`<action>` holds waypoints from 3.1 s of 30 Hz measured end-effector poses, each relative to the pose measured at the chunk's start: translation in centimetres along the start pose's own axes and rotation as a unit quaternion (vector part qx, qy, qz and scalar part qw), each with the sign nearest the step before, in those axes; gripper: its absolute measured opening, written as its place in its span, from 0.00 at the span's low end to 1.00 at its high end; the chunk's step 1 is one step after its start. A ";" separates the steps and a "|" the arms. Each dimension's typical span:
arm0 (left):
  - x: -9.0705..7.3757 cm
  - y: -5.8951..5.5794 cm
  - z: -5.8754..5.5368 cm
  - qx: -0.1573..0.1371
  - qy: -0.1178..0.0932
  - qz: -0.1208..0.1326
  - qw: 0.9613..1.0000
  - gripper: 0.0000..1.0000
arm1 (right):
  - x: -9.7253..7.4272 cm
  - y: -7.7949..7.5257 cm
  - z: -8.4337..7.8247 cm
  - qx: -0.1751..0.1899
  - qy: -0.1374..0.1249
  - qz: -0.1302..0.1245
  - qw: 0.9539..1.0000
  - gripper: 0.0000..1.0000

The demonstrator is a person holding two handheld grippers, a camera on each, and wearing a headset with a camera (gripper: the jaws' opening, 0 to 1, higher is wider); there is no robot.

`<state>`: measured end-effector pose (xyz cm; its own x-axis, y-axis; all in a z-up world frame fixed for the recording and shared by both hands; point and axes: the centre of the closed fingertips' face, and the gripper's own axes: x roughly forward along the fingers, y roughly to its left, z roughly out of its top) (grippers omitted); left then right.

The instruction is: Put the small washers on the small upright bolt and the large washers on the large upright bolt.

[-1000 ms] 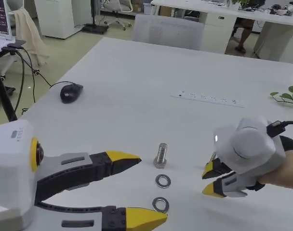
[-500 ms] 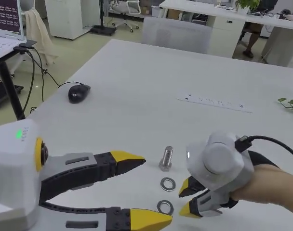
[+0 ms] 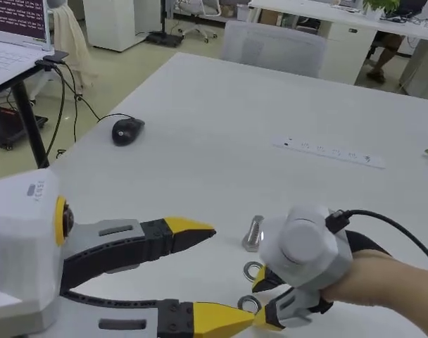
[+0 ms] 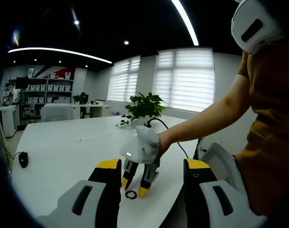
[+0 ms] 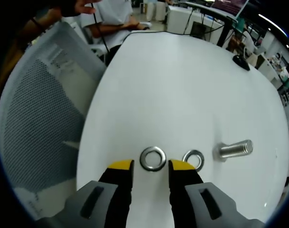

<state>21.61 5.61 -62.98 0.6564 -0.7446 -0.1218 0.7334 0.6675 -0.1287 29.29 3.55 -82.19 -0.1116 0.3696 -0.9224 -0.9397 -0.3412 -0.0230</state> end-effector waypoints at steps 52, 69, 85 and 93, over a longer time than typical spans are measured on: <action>1.1 0.1 -0.6 -0.011 0.004 -0.002 1.000 0.51 | -3.8 -2.6 -0.2 0.006 0.000 -0.033 0.999 0.21; 1.4 0.4 -0.9 -0.015 0.006 -0.007 1.000 0.51 | -7.3 -7.7 0.8 0.002 -0.003 -0.080 0.997 0.22; 1.5 0.9 -1.1 -0.021 0.009 -0.002 1.000 0.51 | -7.2 -10.4 2.3 -0.014 0.003 -0.083 0.996 0.22; 1.4 1.3 -1.2 -0.025 0.008 0.003 1.000 0.51 | -6.5 -11.0 2.3 -0.023 0.012 -0.078 0.997 0.22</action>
<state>23.25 5.43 -64.52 0.6573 -0.7406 -0.1392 0.7196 0.6717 -0.1760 39.58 6.93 -75.09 0.0425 0.4006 -0.9153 -0.9294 -0.3203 -0.1834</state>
